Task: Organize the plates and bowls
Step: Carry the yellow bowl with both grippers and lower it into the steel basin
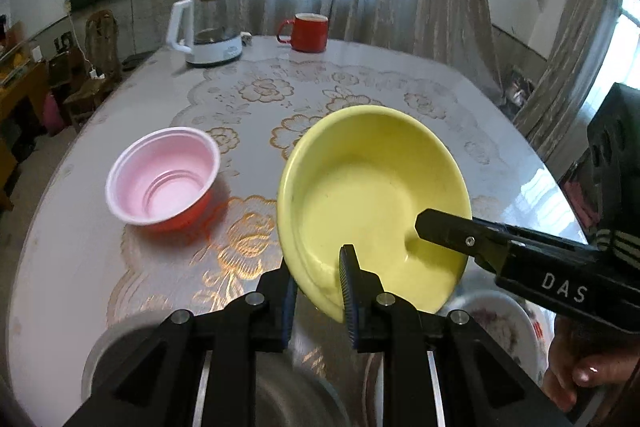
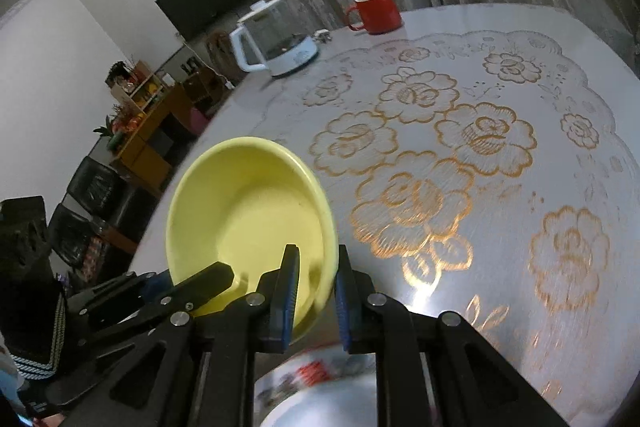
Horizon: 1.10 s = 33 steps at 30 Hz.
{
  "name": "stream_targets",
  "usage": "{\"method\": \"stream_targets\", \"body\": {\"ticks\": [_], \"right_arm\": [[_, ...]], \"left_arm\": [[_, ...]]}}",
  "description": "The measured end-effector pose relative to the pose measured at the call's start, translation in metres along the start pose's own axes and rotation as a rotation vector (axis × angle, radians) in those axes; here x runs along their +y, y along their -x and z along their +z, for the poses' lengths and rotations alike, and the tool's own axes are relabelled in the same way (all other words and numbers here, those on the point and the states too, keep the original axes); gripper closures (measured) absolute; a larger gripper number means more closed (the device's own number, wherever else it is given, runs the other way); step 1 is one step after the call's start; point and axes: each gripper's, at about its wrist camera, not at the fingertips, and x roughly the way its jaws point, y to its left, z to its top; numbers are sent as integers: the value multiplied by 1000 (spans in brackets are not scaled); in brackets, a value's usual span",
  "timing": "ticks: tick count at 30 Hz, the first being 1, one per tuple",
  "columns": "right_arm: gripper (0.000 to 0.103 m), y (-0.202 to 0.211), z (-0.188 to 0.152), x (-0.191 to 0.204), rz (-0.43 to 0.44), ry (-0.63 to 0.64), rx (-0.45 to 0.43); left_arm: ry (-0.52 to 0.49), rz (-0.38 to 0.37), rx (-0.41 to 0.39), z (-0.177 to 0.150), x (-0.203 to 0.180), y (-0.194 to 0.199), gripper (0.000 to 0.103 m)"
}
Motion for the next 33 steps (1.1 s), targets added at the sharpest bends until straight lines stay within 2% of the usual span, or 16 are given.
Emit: {"method": "stream_targets", "body": {"ticks": [7,13,21,27,33], "right_arm": [[86,31,-43,40,11,34,-89],[86,41,-80,59,38,31,-123],[85,41,-113,78,46,38,-94],[85,34,-126,93,55,72,-62],[85,23,-134,105,67,91,-25]], "left_arm": [[18,7,-89,-41,9,48,82],[58,11,-135,-74,19,74,83],[104,10,-132,-106,35,86,83],[102,44,-153,-116,45,96,83],[132,47,-154,-126,62,100,83]]}}
